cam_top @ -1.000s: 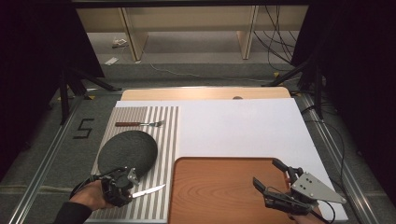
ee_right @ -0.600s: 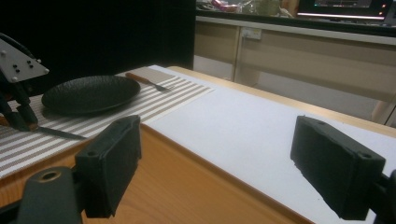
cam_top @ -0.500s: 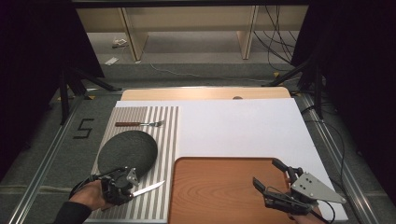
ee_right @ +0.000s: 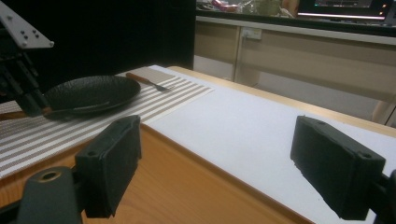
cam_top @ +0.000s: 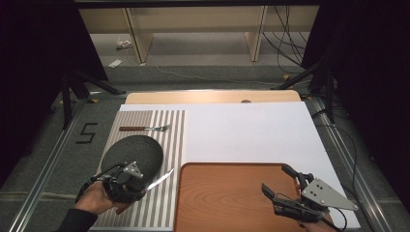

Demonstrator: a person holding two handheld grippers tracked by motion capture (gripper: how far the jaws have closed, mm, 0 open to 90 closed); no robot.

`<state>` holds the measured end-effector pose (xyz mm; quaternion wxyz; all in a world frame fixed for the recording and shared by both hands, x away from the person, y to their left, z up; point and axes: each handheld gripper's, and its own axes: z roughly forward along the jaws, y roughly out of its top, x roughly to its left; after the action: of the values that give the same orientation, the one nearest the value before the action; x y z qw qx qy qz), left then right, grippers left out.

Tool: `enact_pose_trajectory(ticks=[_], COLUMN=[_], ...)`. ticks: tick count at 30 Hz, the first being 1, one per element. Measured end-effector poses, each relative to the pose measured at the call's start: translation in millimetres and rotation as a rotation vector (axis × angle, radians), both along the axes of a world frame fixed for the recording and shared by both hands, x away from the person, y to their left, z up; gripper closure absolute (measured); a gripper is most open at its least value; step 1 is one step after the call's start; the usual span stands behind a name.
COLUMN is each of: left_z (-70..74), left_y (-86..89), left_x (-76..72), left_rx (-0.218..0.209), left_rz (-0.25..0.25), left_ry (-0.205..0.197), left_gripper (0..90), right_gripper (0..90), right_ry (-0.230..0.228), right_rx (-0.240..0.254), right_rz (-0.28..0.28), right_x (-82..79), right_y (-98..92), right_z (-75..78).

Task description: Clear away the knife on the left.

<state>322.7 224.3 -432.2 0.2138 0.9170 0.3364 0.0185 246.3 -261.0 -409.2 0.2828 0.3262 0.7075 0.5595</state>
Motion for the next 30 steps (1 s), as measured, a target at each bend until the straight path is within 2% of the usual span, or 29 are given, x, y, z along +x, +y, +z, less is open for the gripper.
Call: enact_pose_trajectory(ticks=[2, 3, 7, 17, 22, 30], left_z=[2.4, 5.1, 9.0, 17.5, 21.2, 22.2], left_y=[-1.3, -3.1, -10.2, -32.5, -51.4, -66.3], left_x=[0.5, 1.0, 0.1, -4.6, -7.5, -9.9], left_rx=[-0.049, -0.104, -0.136, -0.162, -0.188, -0.197], left_rz=[0.023, 0.028, 0.031, 0.033, 0.007, -0.010], left_ry=[0.006, 0.010, 0.003, -0.024, -0.018, -0.015], left_gripper=[77.1, 77.1, 77.1, 77.1, 77.1, 77.1], right_gripper=[17.3, 17.3, 17.3, 17.3, 17.3, 17.3], right_ry=[-0.001, 0.001, -0.001, -0.001, 0.000, 0.000], right_rx=[0.001, -0.001, 0.000, 0.000, -0.002, -0.003], right_rz=[0.000, -0.001, 0.000, -0.001, 0.000, 0.001], right_x=[0.0, 0.2, 0.3, 0.4, 0.4, 0.5], right_y=[-0.1, -0.2, 0.0, -0.1, 0.0, -0.1], right_z=[0.0, -0.1, -0.2, -0.3, -0.3, -0.5])
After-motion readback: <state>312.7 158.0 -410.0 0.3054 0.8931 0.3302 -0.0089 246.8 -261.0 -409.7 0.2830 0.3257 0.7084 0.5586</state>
